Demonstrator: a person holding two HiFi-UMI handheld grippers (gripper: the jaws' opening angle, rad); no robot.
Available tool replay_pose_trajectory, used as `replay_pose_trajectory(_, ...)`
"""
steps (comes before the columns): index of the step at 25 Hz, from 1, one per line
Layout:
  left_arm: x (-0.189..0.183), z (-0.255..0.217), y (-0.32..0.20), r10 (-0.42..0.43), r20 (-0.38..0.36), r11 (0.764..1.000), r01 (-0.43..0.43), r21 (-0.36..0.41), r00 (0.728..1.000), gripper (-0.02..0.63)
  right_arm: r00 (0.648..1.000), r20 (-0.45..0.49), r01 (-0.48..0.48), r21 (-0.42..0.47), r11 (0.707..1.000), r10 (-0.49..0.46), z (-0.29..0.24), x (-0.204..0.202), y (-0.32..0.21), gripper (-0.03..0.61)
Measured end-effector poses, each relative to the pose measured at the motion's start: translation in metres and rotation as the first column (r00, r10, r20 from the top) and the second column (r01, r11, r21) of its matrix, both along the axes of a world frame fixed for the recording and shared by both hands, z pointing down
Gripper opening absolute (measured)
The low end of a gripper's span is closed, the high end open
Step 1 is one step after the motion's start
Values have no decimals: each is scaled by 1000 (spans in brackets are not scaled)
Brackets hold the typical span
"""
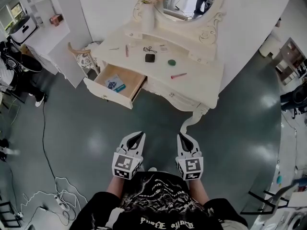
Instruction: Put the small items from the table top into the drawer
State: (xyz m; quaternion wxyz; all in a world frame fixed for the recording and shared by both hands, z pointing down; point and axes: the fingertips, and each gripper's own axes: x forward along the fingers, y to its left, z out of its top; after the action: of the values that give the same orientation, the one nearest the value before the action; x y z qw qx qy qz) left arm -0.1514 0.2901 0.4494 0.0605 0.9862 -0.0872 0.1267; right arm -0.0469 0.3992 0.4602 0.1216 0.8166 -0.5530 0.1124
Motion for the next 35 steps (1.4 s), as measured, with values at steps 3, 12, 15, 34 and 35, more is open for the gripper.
replay_pose_trajectory(3,11,-2,-19,2,1,1000,-2,1,1000,15,1000,4,4,3,1000,-4,-1,10,-21,11)
replay_pose_trajectory(12,34,4,-92,-10,32,1000,11,-2,999,15,999,37,23,-15,1000,-22,5,36,-91,11)
replay_pose_trajectory(15,42,-1,-119,-9,25,1000,9,-15,1000,15,999,42,12,-12,1000,-12,0,45,-116,11)
replay_pose_trajectory(34,90,1,-244,139,28,990,-138,-30,990,15,985,98,-140,-17,990,141,3,83,-226,12)
replay_pose_trajectory(35,90,2,-248,142,29,989,-141,-36,989,15,984,100,-145,-19,989,146,3,84,-229,12)
